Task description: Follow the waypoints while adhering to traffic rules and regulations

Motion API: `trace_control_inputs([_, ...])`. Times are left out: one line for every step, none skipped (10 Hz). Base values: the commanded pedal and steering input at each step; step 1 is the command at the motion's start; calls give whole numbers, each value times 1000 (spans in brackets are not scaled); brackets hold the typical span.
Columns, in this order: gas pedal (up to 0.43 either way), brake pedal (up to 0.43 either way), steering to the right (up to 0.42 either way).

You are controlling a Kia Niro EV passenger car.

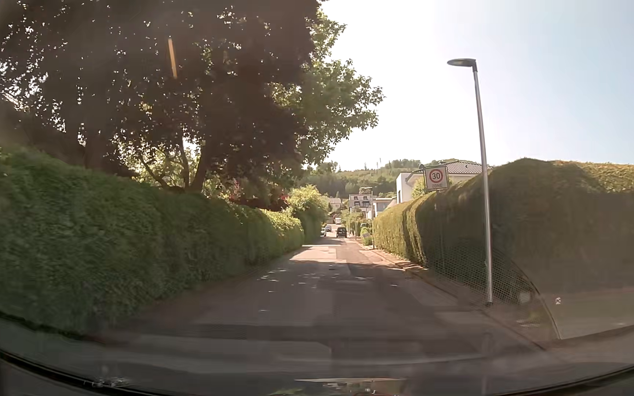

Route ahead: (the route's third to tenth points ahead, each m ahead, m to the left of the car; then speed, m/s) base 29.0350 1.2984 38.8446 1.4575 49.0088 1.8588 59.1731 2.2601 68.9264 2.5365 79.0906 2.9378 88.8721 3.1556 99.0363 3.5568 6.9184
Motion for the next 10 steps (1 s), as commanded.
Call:
trace_control_inputs([299, 0, -3])
trace_control_inputs([287, 0, -2])
trace_control_inputs([287, 0, -2])
trace_control_inputs([287, 0, -2])
trace_control_inputs([287, 0, -3])
trace_control_inputs([287, 0, -4])
trace_control_inputs([280, 0, -9])
trace_control_inputs([268, 0, -9])
trace_control_inputs([268, 0, -9])
trace_control_inputs([268, 0, -9])
